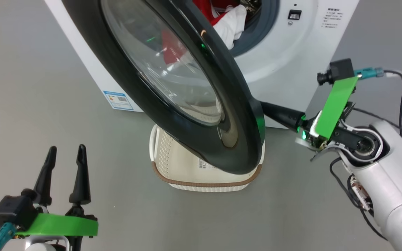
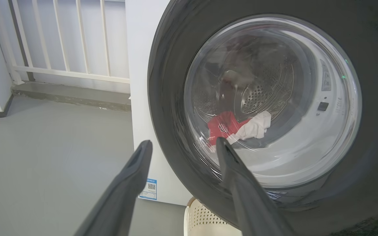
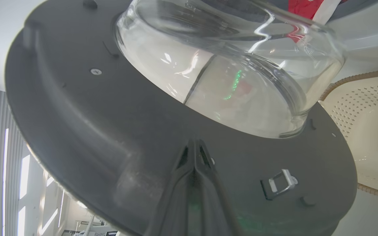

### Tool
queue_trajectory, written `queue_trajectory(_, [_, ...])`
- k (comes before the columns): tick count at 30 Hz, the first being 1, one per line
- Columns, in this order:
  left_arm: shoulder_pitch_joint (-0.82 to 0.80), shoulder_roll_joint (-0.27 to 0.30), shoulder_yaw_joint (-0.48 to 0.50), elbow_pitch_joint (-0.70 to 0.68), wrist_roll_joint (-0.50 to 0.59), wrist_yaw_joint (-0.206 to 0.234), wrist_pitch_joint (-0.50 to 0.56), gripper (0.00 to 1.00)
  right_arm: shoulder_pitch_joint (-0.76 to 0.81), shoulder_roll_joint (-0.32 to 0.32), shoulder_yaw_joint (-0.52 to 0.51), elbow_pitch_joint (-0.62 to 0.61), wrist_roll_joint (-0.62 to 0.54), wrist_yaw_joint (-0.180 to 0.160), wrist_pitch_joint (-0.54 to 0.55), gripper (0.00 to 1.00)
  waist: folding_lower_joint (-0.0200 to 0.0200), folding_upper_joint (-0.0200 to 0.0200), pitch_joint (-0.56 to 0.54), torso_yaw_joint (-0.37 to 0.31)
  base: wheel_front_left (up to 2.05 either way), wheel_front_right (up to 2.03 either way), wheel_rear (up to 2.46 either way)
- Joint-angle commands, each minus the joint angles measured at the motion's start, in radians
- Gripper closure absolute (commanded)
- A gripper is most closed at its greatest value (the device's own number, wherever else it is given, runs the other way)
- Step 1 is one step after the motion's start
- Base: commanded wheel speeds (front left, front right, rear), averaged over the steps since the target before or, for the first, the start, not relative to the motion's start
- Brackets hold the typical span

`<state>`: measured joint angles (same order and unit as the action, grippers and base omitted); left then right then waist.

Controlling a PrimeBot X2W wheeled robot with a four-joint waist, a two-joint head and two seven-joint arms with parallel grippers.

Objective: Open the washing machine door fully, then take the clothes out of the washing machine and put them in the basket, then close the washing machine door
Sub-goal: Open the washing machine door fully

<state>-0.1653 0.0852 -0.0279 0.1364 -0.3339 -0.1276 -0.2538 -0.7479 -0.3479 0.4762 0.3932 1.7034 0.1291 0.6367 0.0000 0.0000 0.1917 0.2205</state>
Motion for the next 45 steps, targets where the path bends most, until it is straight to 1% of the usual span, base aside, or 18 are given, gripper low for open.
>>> queue_trajectory(1, [0.000,0.020,0.038,-0.019,0.012,-0.003,-0.008,0.00,0.025,0.019,0.012,-0.030,0.009,0.002,0.008,1.00,0.0000,0.0000,-0.010,0.011,0.00,0.00,0.00])
queue_trajectory(9, [0.023,0.020,0.041,-0.007,0.021,-0.003,-0.008,0.00,0.061,0.060,0.012,-0.021,0.013,0.002,0.036,1.00,0.0000,0.0000,-0.055,0.051,0.00,0.00,0.00])
queue_trajectory(15, [0.038,0.019,0.044,-0.003,0.027,-0.003,-0.008,0.00,0.092,0.077,0.005,-0.028,0.012,0.002,0.052,1.00,0.0000,0.0000,-0.078,0.087,0.00,0.00,0.00])
queue_trajectory(32, [0.058,0.019,0.062,0.002,0.040,-0.003,-0.008,0.00,0.138,0.135,-0.018,-0.031,-0.008,0.002,0.077,1.00,0.0000,0.0000,-0.111,0.175,0.00,0.00,0.00])
queue_trajectory(45, [0.074,0.013,0.066,0.002,0.049,-0.003,-0.008,0.00,0.164,0.178,-0.038,-0.015,-0.029,0.002,0.100,1.00,0.0000,0.0000,-0.136,0.258,0.00,0.00,0.00])
